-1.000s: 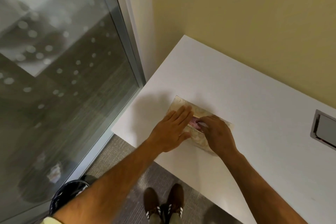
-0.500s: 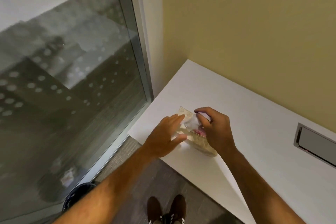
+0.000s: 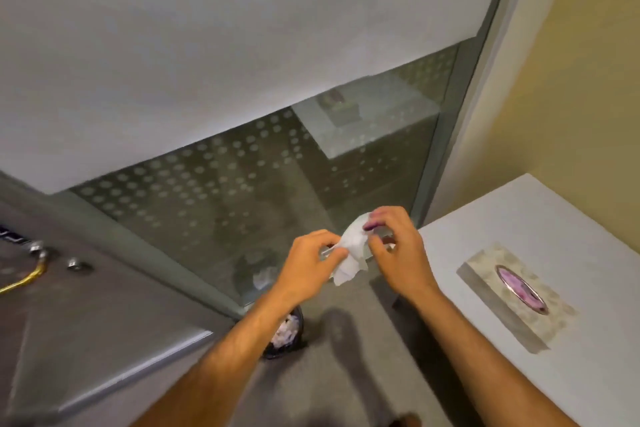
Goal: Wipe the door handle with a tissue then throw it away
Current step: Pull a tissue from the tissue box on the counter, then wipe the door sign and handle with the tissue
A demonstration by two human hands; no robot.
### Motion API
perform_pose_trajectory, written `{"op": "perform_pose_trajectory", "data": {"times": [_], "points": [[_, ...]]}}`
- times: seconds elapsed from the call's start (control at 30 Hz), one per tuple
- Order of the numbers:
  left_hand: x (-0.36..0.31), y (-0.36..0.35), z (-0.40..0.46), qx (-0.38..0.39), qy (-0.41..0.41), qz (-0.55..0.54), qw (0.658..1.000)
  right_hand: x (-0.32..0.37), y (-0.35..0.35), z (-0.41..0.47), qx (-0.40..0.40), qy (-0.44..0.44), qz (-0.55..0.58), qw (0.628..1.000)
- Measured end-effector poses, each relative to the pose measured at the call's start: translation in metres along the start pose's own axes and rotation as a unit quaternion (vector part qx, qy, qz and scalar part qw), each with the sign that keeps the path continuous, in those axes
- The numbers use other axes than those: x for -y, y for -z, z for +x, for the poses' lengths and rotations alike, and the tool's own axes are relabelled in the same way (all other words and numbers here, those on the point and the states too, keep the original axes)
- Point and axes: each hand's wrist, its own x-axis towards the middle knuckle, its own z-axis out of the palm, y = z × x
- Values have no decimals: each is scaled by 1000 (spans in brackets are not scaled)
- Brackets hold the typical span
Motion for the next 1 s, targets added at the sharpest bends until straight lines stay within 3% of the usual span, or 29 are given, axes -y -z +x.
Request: {"op": "perform_pose_trajectory", "data": {"times": [0.07, 0.13, 0.2, 0.47, 0.6, 0.7, 0.8, 0.9, 1.0], "points": [[14, 44, -28, -36, 43, -44, 997, 29, -36, -15, 95, 109, -10, 989], [29, 87, -61, -66, 75, -79, 992, 56, -75, -31, 178, 141, 6, 974], [45, 129, -95, -93, 95, -100, 986, 82, -121, -46, 212, 156, 27, 964], [125, 294, -223, -165, 120, -125, 971, 199, -310, -127, 167, 118, 144, 968], [151, 366, -244, -182, 114, -130, 968, 243, -376, -143, 192, 112, 173, 960], [167, 409, -241, -167, 102, -109, 975, 266, -420, -137, 140, 102, 193, 966], [182, 450, -231, -140, 84, -46, 986, 276, -462, -119, 97, 83, 215, 968], [194, 500, -219, -125, 25, 123, 984, 286, -500, -90, 57, 46, 235, 969], [203, 556, -201, -98, -80, 396, 910, 299, -539, -65, 7, 13, 232, 973]]}}
